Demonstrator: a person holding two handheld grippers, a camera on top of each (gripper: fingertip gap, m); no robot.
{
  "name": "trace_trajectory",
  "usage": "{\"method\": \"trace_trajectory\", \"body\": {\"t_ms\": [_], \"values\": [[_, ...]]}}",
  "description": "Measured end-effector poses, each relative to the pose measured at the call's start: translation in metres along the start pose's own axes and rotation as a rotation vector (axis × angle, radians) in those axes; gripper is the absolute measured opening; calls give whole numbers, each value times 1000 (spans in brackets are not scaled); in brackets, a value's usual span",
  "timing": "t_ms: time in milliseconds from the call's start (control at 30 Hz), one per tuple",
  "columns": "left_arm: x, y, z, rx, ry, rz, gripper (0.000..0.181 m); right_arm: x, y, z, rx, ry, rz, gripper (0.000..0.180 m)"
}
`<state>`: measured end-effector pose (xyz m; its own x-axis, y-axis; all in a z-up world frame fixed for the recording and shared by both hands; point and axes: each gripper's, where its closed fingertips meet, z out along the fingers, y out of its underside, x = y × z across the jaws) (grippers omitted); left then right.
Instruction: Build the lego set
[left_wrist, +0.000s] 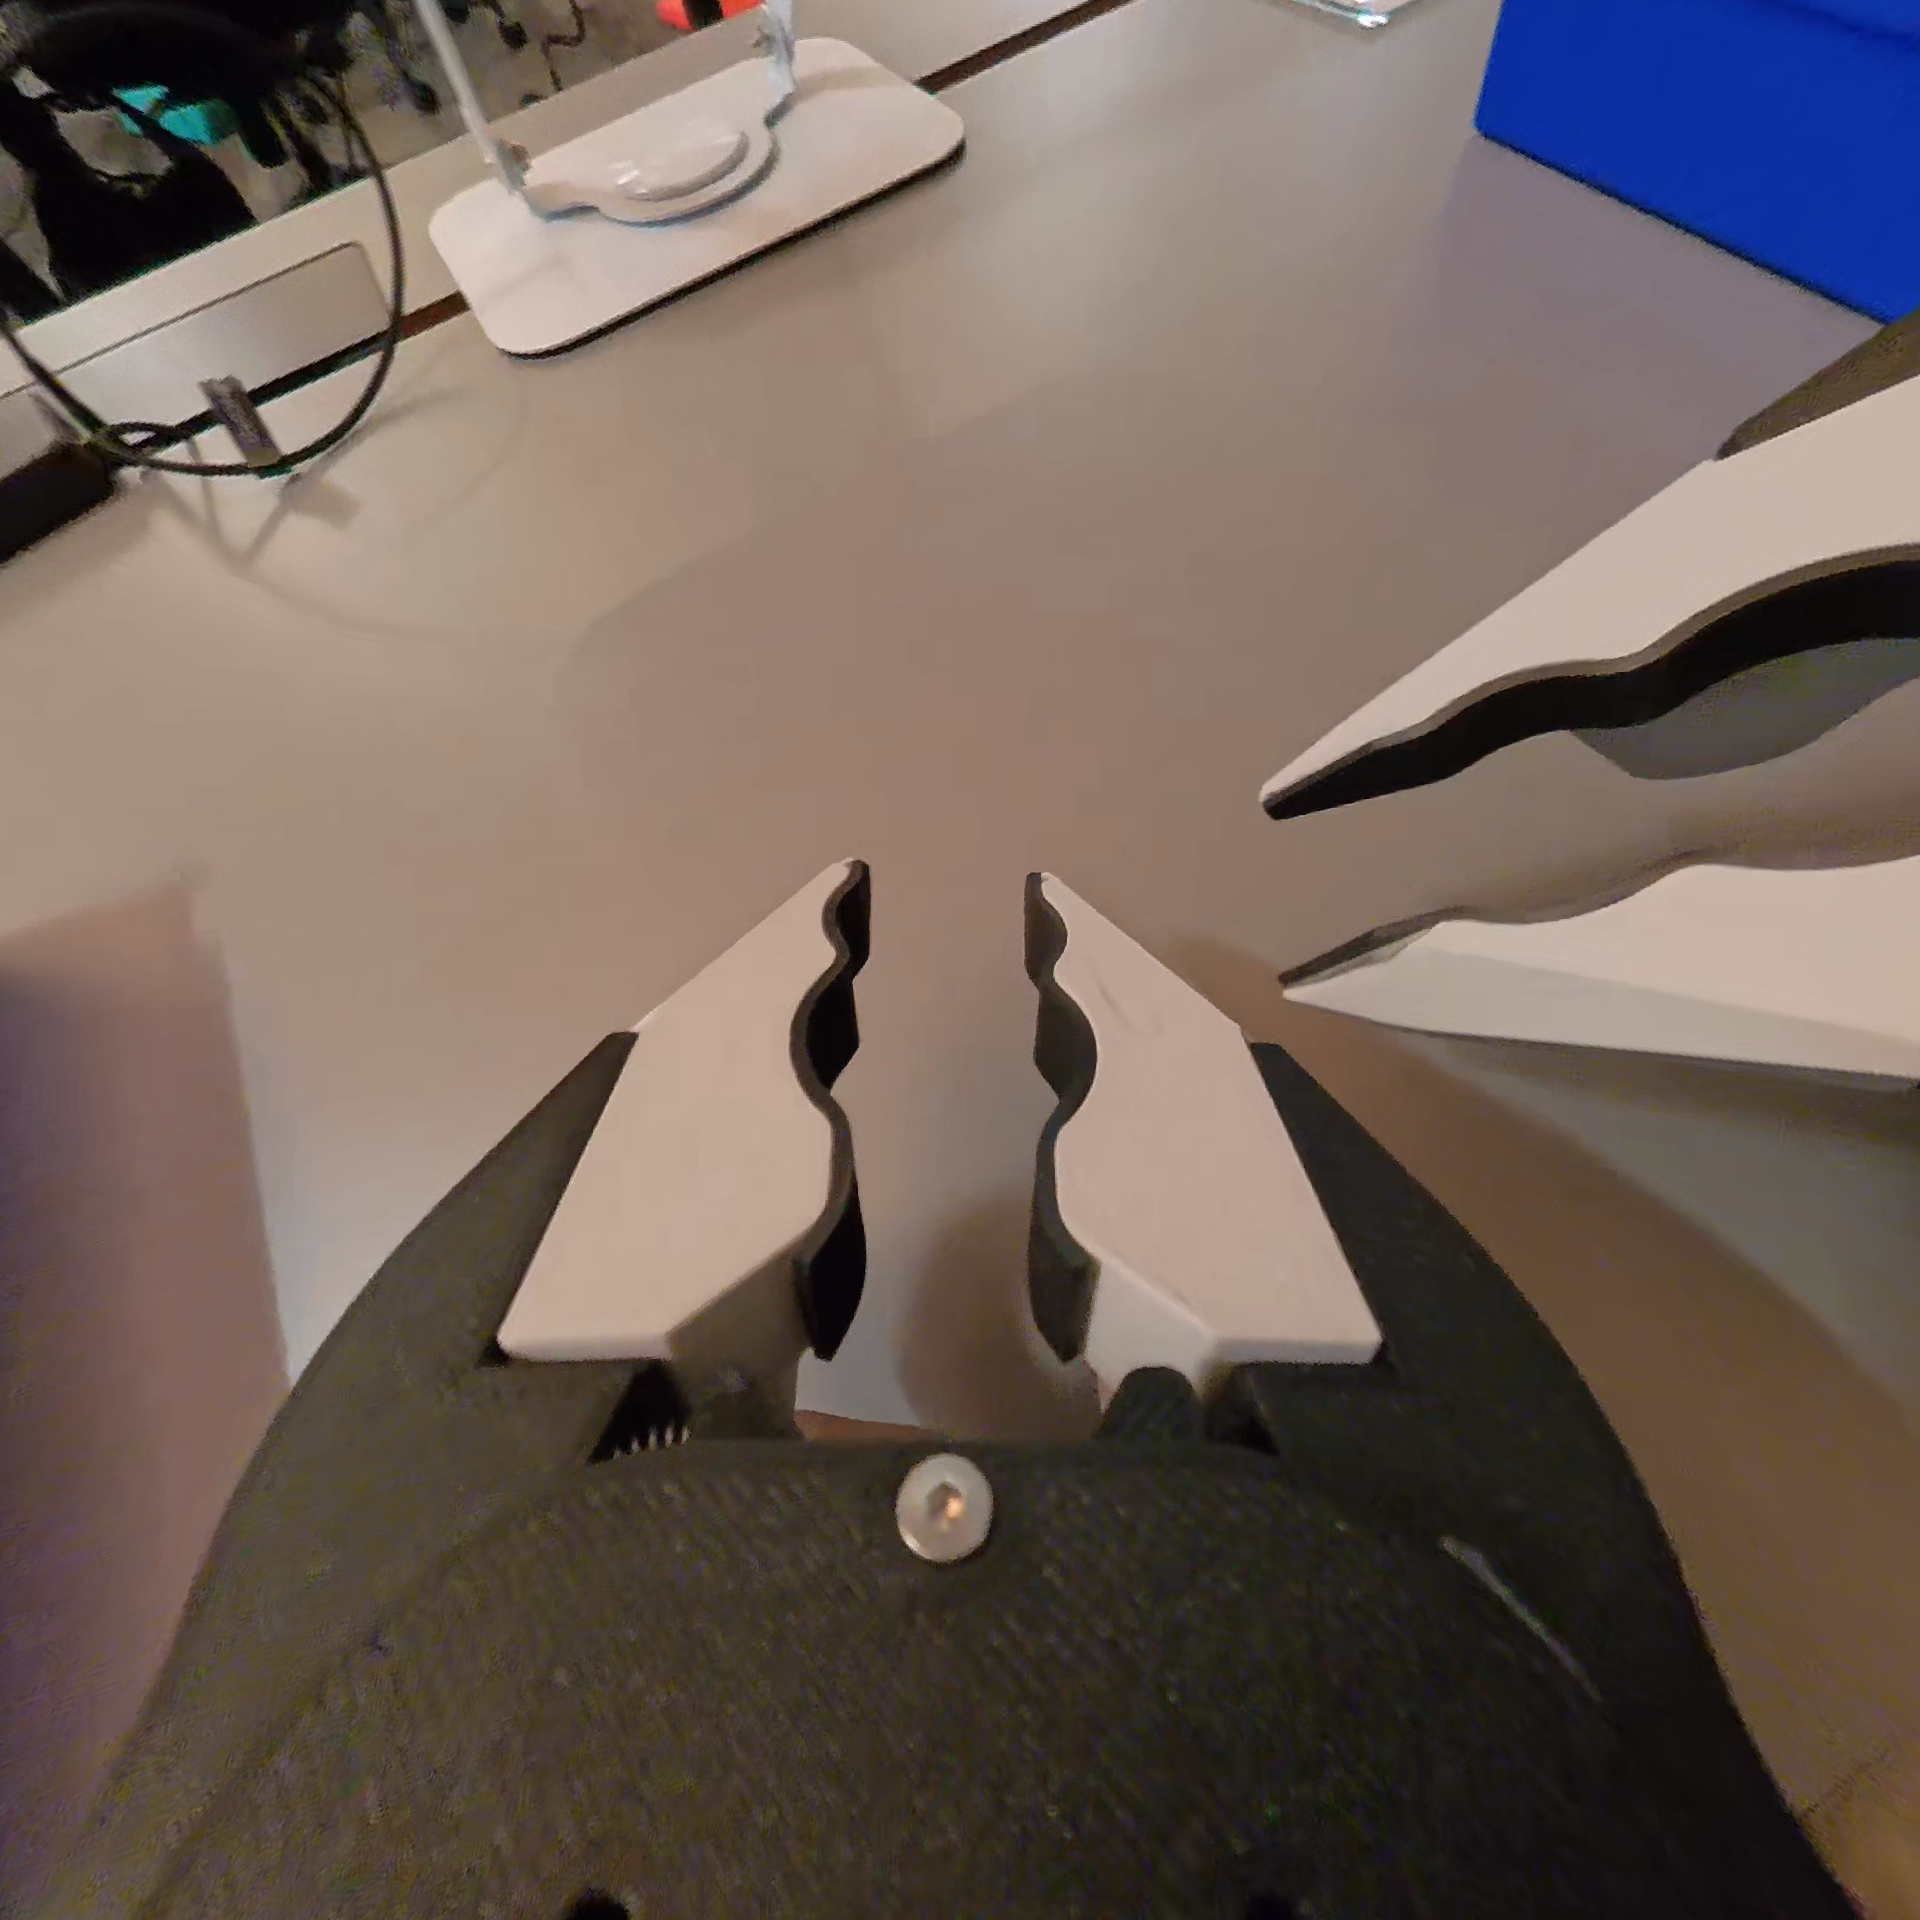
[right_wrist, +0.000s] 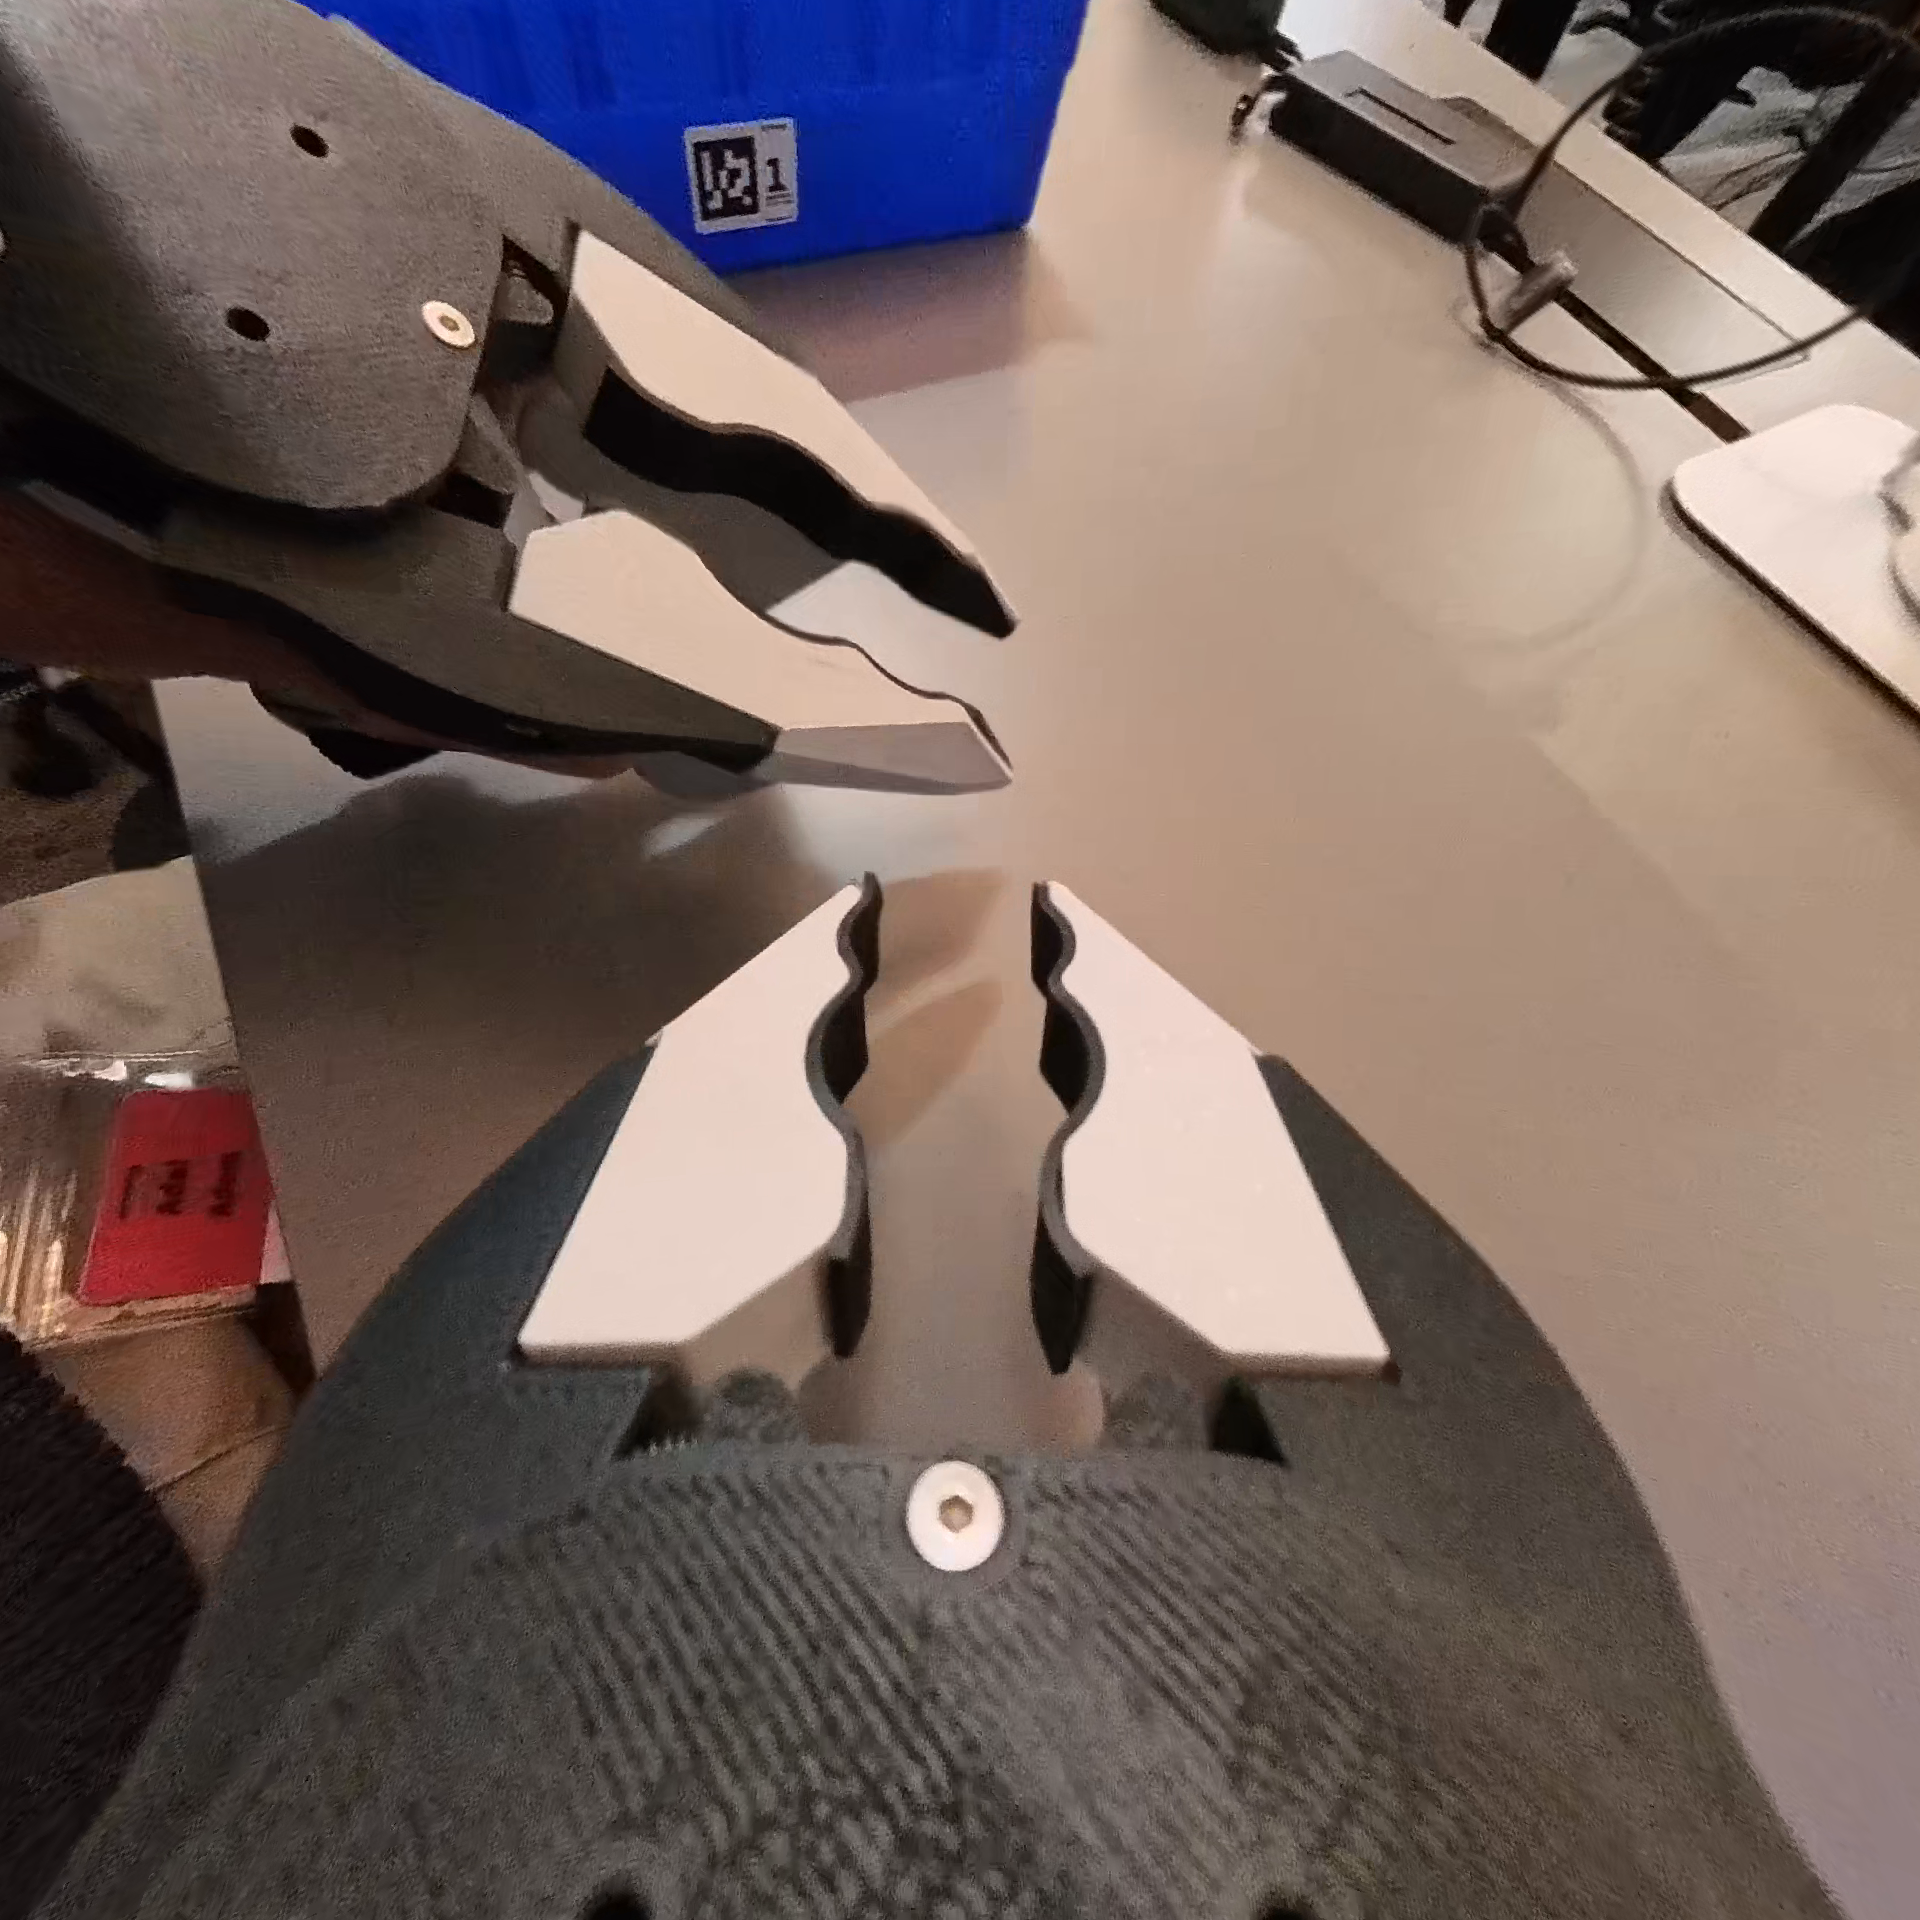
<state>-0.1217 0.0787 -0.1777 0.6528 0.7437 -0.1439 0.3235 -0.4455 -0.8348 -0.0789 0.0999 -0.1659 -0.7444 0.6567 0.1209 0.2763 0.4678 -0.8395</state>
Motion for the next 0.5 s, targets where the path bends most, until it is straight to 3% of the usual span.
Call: {"method": "trace_trajectory", "body": {"t_ms": [100,200,333,400,500], "values": [[-10,-2,-12,45,-19,-59,55,-11,-7,9,6,-41,-27,31],[-15,-10,-26,120,14,-154,68,-20,-18,13,38,-88,18,64],[-9,-40,-61,224,179,-340,89,-23,-37,12,113,-172,169,83],[-34,-64,-89,291,171,-419,97,-21,-37,14,112,-202,227,86],[-120,-82,-134,330,-23,-455,112,-25,-35,15,102,-240,263,83]]}}
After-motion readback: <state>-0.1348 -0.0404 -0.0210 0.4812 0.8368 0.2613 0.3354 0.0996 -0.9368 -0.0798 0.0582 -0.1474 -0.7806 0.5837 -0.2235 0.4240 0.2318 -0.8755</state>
